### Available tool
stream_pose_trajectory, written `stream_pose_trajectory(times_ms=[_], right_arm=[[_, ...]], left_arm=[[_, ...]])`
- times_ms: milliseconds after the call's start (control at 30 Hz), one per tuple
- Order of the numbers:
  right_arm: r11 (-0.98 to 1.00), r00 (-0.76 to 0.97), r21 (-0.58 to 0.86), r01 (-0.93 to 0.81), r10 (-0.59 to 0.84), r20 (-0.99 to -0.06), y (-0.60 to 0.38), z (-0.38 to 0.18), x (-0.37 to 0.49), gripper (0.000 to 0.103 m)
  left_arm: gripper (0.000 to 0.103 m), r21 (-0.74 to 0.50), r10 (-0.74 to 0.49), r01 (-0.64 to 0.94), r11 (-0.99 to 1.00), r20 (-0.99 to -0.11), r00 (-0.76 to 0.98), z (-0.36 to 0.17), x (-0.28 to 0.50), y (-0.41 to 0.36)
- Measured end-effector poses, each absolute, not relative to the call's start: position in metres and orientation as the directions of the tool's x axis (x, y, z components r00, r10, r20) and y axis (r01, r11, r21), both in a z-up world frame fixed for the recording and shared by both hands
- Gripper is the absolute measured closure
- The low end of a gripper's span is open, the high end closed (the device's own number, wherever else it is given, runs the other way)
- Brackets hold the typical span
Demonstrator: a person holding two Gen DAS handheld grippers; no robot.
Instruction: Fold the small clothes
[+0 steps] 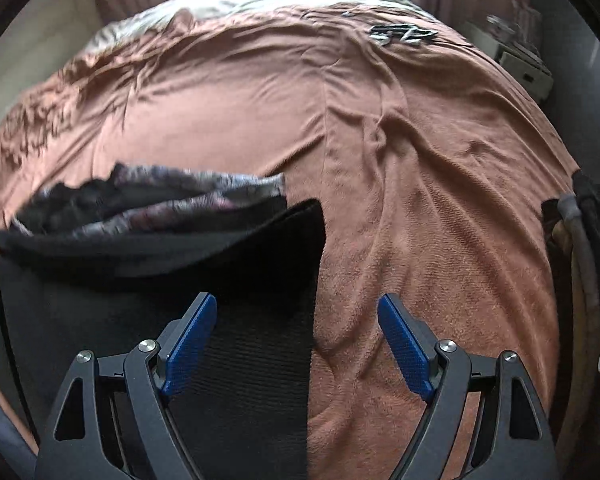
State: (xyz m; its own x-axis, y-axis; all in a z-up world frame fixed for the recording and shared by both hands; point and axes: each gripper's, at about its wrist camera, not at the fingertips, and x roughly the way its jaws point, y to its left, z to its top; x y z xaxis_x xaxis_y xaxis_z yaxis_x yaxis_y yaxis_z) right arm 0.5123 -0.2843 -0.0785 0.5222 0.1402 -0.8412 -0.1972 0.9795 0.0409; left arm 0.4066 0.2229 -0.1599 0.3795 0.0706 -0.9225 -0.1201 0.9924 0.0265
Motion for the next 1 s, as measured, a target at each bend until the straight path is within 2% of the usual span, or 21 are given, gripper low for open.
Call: stream_pose_trajectory(times_ms=[233, 333, 533, 600, 633, 667, 767, 1000], right_arm=[[0.982, 0.515, -0.028, -0.188, 0.074, -0.854, -0.273, -0.097, 0.540, 0.021], [0.985, 0.517, 0.000, -0.175, 0.092, -0.851, -0.274, -0.101, 0.554, 0.022], [0.987, 0.533, 0.082, -0.137, 0.143, -0.834, -0.285, -0.109, 0.579, 0.038], [0.986, 0.543, 0.114, -0.123, 0.163, -0.823, -0.290, -0.111, 0.584, 0.045], [0.983, 0.547, 0.138, -0.123, 0.183, -0.817, -0.292, -0.111, 0.586, 0.052], [0.981, 0.548, 0.154, -0.122, 0.196, -0.813, -0.292, -0.111, 0.587, 0.058], [0.975, 0.556, 0.178, -0.136, 0.224, -0.800, -0.292, -0.113, 0.588, 0.065], [0.955, 0.553, 0.253, -0.155, 0.296, -0.779, -0.302, -0.120, 0.591, 0.066]], left_arm=[[0.023, 0.038, 0.080, -0.116, 0.993, -0.920, 0.384, -0.173, 0.427, 0.225], [0.023, 0.041, 0.085, -0.118, 0.992, -0.913, 0.399, -0.174, 0.439, 0.227], [0.023, -0.006, 0.062, -0.158, 0.987, -0.905, 0.422, -0.174, 0.461, 0.240], [0.026, -0.029, 0.049, -0.171, 0.985, -0.899, 0.435, -0.174, 0.465, 0.244], [0.028, -0.043, 0.041, -0.179, 0.983, -0.896, 0.441, -0.174, 0.467, 0.246], [0.033, -0.063, 0.028, -0.187, 0.980, -0.893, 0.449, -0.174, 0.469, 0.248], [0.046, -0.119, -0.013, -0.193, 0.974, -0.880, 0.474, -0.172, 0.470, 0.249], [0.055, -0.211, -0.091, -0.186, 0.960, -0.859, 0.504, -0.174, 0.474, 0.254]])
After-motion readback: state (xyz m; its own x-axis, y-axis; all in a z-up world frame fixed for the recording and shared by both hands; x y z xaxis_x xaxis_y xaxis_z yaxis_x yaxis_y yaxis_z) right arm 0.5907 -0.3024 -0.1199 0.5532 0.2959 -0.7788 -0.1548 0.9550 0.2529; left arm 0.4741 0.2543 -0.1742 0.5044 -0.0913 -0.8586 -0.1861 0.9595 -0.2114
